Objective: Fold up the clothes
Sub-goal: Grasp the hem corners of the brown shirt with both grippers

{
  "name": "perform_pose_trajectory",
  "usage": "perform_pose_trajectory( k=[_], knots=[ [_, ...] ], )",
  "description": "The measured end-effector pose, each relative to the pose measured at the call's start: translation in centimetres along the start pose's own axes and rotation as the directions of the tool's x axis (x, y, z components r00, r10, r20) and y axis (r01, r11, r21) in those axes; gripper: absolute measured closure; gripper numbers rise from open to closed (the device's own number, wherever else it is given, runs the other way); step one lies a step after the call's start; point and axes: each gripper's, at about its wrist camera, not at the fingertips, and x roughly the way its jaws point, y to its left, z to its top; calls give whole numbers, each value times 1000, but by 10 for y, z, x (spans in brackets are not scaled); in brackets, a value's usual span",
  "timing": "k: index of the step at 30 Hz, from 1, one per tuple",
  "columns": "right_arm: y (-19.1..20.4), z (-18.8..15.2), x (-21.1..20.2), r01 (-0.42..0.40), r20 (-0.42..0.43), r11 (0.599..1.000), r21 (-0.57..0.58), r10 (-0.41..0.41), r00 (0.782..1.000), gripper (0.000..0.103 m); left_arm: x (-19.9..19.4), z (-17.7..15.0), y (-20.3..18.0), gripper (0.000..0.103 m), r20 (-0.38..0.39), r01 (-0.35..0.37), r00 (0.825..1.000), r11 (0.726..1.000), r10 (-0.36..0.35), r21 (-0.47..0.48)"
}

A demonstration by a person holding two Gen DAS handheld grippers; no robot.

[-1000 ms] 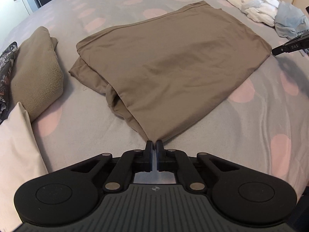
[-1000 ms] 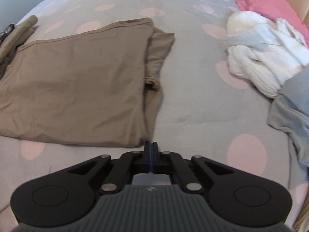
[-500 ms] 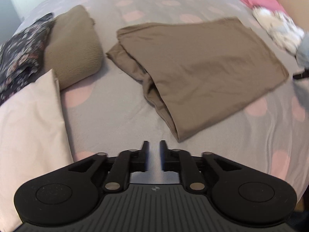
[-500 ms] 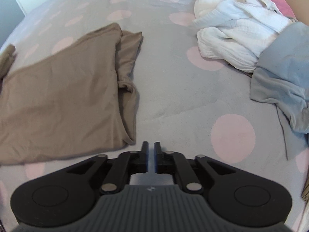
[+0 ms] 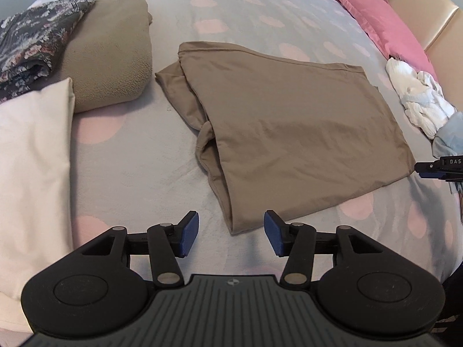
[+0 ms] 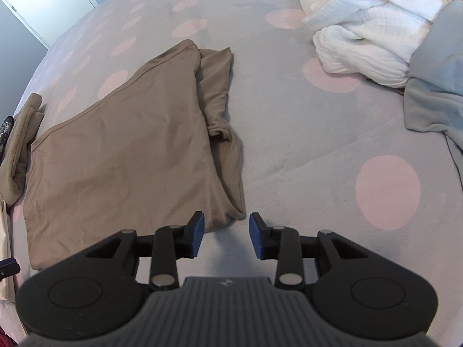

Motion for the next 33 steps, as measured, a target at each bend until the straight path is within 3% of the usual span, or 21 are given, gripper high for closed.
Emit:
perform_pose_trajectory(
  k=[5, 14, 20, 21, 24, 25, 26, 33],
  knots=[
    [-6, 5, 6, -29, -14, 997, 66, 30, 999, 66, 12, -2, -1, 55, -17, 51, 998, 992, -54, -114],
    [-16, 8, 19, -37, -37, 987, 155, 43, 998, 66, 38, 0, 7, 55, -56, 57, 996, 969, -72, -239],
    [-14, 9, 26, -20, -38, 986, 167, 26, 999, 66, 47, 5, 6, 56, -68, 52, 995, 970, -71, -239],
    [-11, 10, 27, -11, -34, 988, 153, 16, 999, 71, 47, 6, 6, 57, -71, 51, 995, 970, -69, -238],
    [-6, 11, 27, 8, -24, 991, 135, -4, 1000, 93, 48, 7, 4, 80, -80, 13, 996, 976, -31, -217],
    [-6, 12, 25, 3, -19, 991, 136, -1, 1000, 95, 47, 7, 3, 92, -78, 1, 997, 979, -17, -202],
    [-5, 13, 23, -1, -13, 991, 135, 2, 1000, 96, 45, 8, 1, 95, -75, -1, 997, 983, -13, -185],
    [7, 17, -6, -11, 68, 995, 95, 4, 998, 98, 23, 21, -11, 98, -87, -43, 996, 993, 33, -113]
  ],
)
